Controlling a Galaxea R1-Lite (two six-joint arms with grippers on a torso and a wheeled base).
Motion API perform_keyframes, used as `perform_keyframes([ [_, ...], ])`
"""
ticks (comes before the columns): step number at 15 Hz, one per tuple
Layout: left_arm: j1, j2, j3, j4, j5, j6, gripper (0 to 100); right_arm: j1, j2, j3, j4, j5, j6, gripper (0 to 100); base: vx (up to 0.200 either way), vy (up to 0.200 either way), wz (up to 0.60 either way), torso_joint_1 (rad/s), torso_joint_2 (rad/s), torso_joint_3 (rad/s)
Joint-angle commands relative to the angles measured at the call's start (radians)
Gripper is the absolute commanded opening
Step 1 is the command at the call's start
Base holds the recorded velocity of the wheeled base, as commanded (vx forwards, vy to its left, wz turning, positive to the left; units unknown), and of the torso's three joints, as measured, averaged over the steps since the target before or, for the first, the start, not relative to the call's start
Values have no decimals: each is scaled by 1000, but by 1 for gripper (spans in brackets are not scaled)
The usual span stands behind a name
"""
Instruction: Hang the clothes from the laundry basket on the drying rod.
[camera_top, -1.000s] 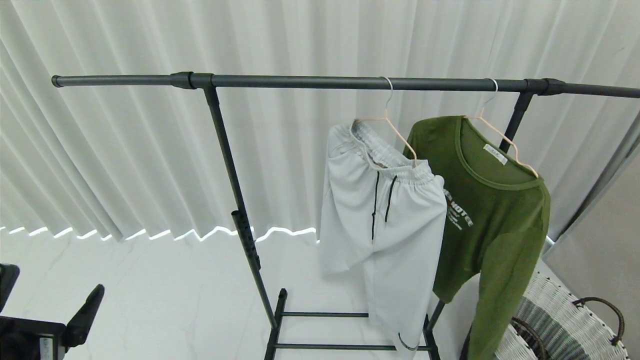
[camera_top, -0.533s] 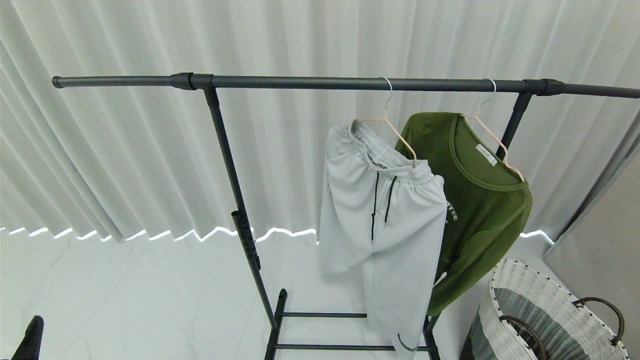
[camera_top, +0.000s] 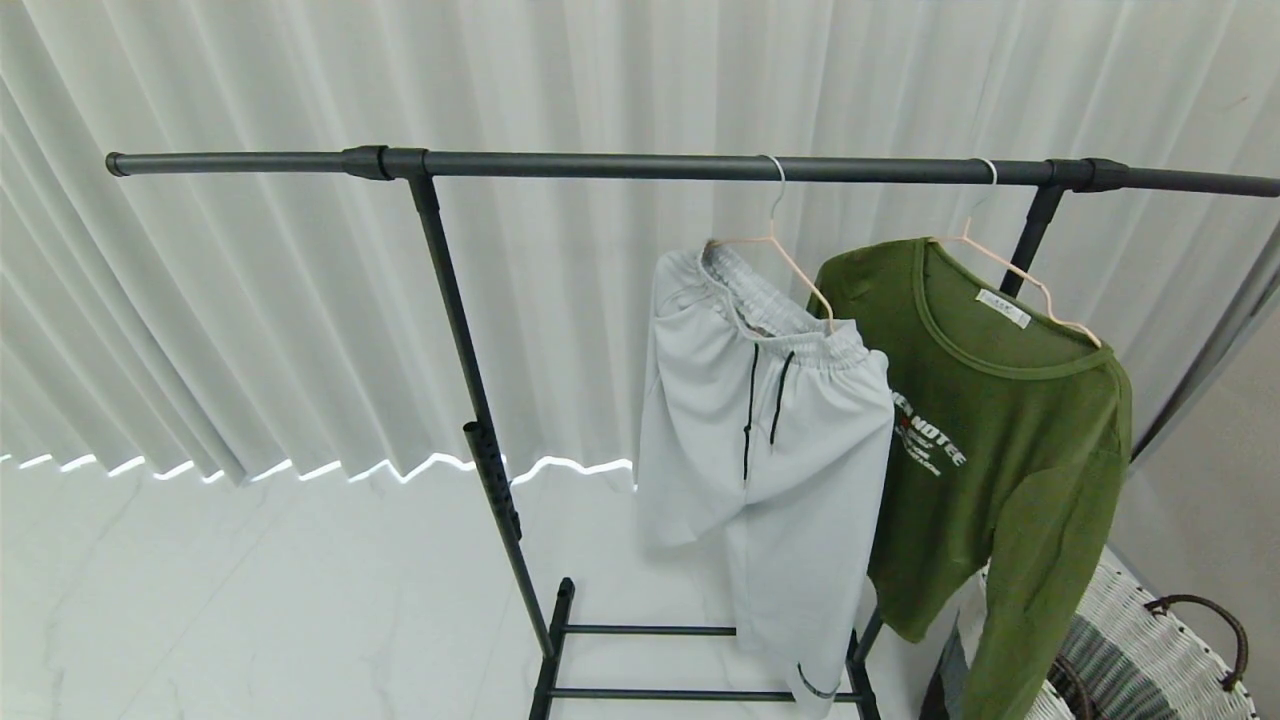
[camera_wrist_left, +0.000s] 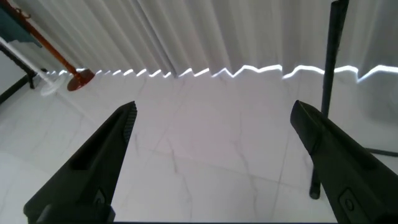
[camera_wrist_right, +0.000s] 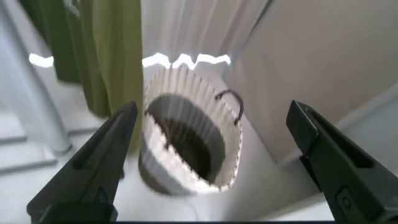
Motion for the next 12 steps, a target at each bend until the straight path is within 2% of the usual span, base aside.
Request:
perform_keyframes([
  [1,-2,-78,-4,12,-2,-5,100,0,-2,61,-31,-1,4,100,0,0,0,0,0,0],
  [4,-4,-79,-2,12,2,-56,100,0,-2,61,-17,-7,52,100,0,0,0,0,0,0],
  [6,-7,-83,-2,12,-19,-57,100,0,-2,61,-5,-2,87,100,0,0,0,0,0,0],
  [7,-50,-125,-2,10,-94,-53,100,0,-2,61,-3,15,80,100,0,0,0,0,0,0],
  [8,-45,-142,-1,7,-197,-62,100,0,-2,61,0,61,73,100,0,0,0,0,0,0],
  [9,-44,-142,2,6,-251,-70,100,0,-2,61,0,113,73,100,0,0,0,0,0,0],
  [11,-44,-142,5,-3,-286,-80,100,0,-4,61,15,223,72,100,0,0,0,0,0,0],
  [12,-44,-142,7,-3,-331,-103,100,0,-2,61,46,257,63,100,0,0,0,0,0,0],
])
